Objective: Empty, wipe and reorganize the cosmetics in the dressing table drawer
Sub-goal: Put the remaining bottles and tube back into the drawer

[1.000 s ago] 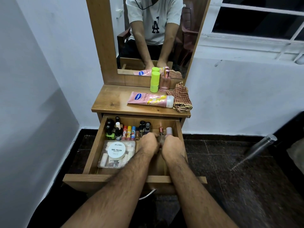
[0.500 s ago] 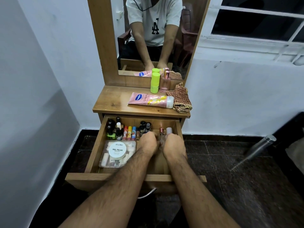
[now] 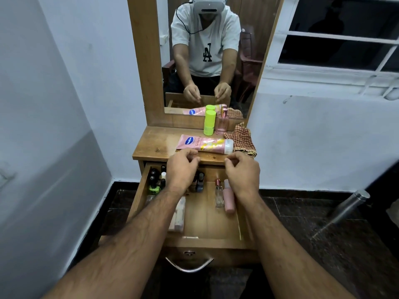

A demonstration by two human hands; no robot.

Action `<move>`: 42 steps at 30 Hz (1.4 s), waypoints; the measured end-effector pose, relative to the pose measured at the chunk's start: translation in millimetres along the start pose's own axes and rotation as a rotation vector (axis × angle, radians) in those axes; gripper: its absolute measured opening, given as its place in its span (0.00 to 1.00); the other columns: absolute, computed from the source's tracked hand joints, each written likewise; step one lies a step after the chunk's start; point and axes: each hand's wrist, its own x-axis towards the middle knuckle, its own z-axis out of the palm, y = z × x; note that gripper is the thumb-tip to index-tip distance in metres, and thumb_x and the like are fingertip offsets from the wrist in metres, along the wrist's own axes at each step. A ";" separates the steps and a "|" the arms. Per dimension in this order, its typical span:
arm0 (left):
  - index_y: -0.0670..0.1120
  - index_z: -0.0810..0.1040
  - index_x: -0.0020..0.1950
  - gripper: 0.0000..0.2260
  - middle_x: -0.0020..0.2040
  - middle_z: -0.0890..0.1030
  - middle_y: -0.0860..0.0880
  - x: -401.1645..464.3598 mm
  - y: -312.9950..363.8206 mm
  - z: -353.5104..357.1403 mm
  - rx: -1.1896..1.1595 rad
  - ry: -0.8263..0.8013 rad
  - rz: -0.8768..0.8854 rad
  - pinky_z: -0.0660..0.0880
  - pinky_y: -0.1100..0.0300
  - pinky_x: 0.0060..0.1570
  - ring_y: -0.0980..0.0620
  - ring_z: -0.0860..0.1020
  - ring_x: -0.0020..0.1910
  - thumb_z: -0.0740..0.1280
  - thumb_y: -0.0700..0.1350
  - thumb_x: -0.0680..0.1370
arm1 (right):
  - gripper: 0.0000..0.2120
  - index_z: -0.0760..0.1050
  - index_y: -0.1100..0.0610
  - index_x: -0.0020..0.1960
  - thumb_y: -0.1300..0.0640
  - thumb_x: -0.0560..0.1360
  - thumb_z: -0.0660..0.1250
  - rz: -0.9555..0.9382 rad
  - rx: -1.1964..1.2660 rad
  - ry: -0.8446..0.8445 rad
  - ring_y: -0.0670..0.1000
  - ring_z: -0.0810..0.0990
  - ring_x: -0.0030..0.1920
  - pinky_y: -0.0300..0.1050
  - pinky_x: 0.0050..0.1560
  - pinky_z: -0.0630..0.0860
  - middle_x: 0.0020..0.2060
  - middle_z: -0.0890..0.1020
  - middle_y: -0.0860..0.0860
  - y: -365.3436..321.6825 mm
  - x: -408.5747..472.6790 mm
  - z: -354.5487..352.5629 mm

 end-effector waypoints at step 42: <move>0.50 0.78 0.56 0.17 0.42 0.79 0.58 134.9 65.3 13.0 0.035 -0.035 0.241 0.76 0.64 0.40 0.60 0.78 0.44 0.77 0.49 0.70 | 0.14 0.79 0.51 0.47 0.61 0.66 0.79 -0.025 0.258 -0.129 0.49 0.83 0.44 0.51 0.51 0.82 0.39 0.83 0.47 -26.3 166.1 5.6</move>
